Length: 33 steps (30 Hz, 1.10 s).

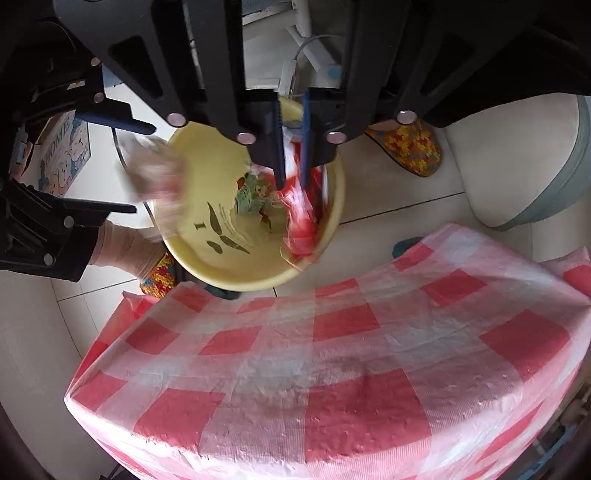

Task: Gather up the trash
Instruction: 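Open both tools to drop the snack bag and foil scrap into the bucket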

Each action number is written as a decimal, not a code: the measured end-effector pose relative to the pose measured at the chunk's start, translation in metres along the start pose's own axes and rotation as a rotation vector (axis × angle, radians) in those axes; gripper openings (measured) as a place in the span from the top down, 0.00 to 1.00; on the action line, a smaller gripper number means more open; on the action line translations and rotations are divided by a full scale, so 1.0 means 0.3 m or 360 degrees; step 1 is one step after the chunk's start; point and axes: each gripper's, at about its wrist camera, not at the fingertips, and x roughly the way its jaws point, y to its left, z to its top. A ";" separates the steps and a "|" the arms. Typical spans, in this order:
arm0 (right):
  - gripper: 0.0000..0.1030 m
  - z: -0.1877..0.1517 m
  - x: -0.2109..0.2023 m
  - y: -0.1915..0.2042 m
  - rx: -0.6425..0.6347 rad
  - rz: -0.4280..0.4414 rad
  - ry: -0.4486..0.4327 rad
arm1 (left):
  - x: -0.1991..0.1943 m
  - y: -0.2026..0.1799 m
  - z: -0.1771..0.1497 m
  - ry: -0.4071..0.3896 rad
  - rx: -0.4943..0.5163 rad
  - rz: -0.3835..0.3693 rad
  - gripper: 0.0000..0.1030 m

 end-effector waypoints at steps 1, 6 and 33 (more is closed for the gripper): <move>0.53 -0.008 -0.003 -0.005 0.0005 -0.0010 0.0016 | -0.012 0.002 0.001 -0.0009 -0.0003 0.0004 0.83; 0.53 -0.053 0.007 0.003 -0.0006 -0.0041 0.0213 | -0.062 0.028 0.016 -0.0088 -0.0060 -0.0032 0.75; 0.35 -0.046 0.366 0.143 -0.0171 0.0046 0.0656 | -0.185 0.221 0.052 -0.0290 -0.0395 -0.0158 0.53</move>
